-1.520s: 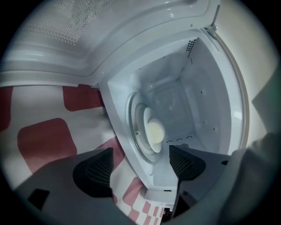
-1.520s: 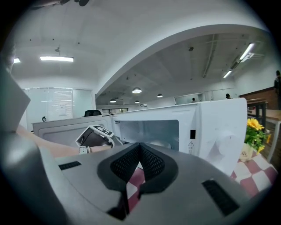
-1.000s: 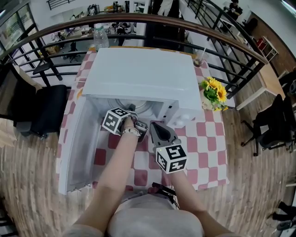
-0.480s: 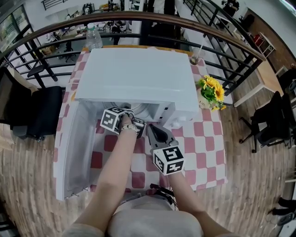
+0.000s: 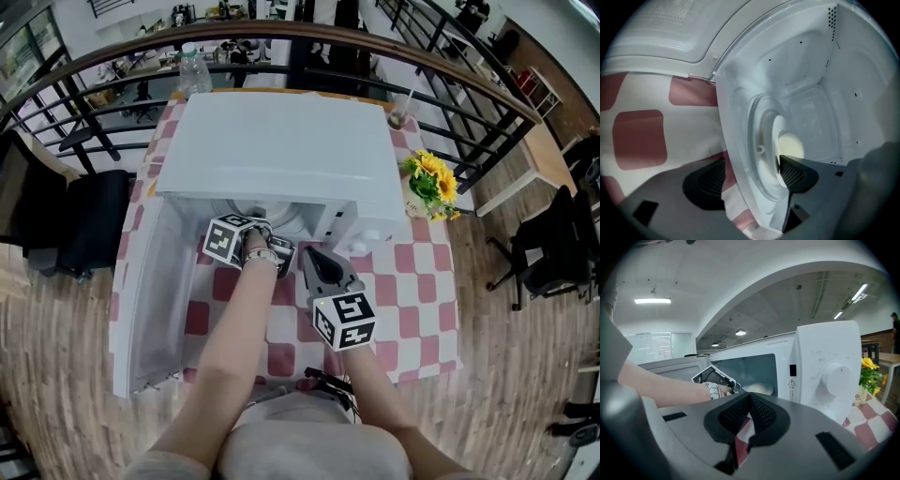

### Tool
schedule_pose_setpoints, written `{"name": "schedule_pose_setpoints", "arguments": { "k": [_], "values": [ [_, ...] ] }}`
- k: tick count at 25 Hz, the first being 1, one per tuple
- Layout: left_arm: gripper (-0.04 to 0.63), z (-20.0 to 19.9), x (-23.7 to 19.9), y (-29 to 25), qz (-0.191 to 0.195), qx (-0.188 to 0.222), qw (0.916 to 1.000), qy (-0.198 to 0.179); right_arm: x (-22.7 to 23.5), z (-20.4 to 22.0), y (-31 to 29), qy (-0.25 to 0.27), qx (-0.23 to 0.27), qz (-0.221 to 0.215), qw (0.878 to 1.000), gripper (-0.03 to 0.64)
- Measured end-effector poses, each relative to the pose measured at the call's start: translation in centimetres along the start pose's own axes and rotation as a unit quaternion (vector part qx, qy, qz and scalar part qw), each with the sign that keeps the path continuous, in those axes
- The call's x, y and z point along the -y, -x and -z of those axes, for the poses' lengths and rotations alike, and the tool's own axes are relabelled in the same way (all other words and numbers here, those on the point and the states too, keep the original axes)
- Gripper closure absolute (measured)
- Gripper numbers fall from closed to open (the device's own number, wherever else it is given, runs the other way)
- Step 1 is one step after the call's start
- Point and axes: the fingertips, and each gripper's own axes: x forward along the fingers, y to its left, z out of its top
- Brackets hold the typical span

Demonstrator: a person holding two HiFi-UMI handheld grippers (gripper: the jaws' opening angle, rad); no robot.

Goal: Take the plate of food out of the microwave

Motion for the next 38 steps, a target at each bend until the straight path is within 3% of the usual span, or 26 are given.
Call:
{"name": "schedule_pose_setpoints", "arguments": {
  "k": [11,32,38],
  "values": [
    [0.267,0.5,-0.6,0.9,0.014,-0.013,0.9998,0.009,-0.4,-0.4,0.6,0.007,0.006,-0.002,1.000,0.595],
    [0.543,0.8,0.3,3.5,0.046,-0.030,0.9981,0.027,-1.0,-1.2,1.5,0.009,0.020,-0.001,1.000,0.595],
    [0.549,0.8,0.4,4.1,0.057,-0.038,0.9972,0.032,-1.2,-1.3,1.5,0.008,0.022,-0.002,1.000,0.595]
  ]
}}
